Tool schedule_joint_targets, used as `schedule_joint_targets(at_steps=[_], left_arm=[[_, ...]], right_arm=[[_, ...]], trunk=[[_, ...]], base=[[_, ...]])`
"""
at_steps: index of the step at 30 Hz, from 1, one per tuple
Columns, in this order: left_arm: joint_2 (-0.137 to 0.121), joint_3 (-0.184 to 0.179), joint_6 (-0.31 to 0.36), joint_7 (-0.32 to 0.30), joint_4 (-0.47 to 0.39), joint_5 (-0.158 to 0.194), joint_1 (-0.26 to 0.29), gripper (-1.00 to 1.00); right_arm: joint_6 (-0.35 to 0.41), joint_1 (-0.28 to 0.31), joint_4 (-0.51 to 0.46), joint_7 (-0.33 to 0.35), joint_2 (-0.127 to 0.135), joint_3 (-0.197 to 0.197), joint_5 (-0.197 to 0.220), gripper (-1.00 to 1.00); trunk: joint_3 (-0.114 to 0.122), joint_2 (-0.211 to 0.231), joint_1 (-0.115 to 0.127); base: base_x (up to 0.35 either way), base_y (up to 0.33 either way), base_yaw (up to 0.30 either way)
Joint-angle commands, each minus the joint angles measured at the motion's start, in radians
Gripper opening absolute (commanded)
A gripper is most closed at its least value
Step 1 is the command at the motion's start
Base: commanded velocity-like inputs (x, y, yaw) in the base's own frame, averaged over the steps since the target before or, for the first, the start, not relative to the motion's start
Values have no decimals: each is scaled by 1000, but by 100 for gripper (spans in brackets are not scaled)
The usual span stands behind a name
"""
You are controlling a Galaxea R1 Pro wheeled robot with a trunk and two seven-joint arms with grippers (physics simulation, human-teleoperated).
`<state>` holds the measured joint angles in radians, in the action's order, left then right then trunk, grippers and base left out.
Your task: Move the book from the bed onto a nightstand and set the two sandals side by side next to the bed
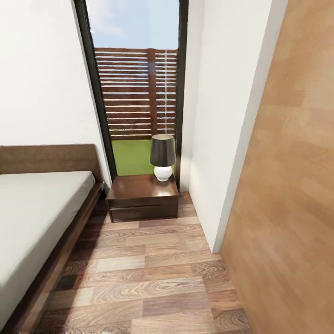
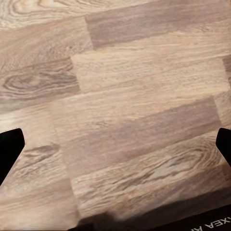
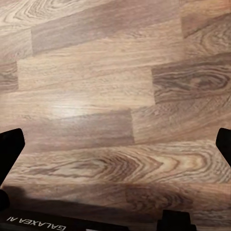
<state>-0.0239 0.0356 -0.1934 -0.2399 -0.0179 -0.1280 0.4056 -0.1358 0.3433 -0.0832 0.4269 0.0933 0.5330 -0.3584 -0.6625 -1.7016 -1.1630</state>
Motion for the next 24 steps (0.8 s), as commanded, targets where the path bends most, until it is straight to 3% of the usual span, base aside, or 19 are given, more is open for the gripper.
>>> schedule_joint_targets(at_steps=[1, 7, 24], left_arm=[[0, 4, -5, -1, 1, -10, 1, 100], [-1, 4, -5, -1, 1, -10, 1, 100], [-1, 4, -5, -1, 1, -10, 1, 100]], right_arm=[[-4, 0, 0, 4, 0, 9, -10, 100], [-4, 0, 0, 4, 0, 9, -10, 100], [-4, 0, 0, 4, 0, 9, -10, 100]], trunk=[[-1, 0, 0], [-1, 0, 0], [-1, 0, 0]], base=[[70, 0, 282], [270, 0, 125], [321, 0, 5]])
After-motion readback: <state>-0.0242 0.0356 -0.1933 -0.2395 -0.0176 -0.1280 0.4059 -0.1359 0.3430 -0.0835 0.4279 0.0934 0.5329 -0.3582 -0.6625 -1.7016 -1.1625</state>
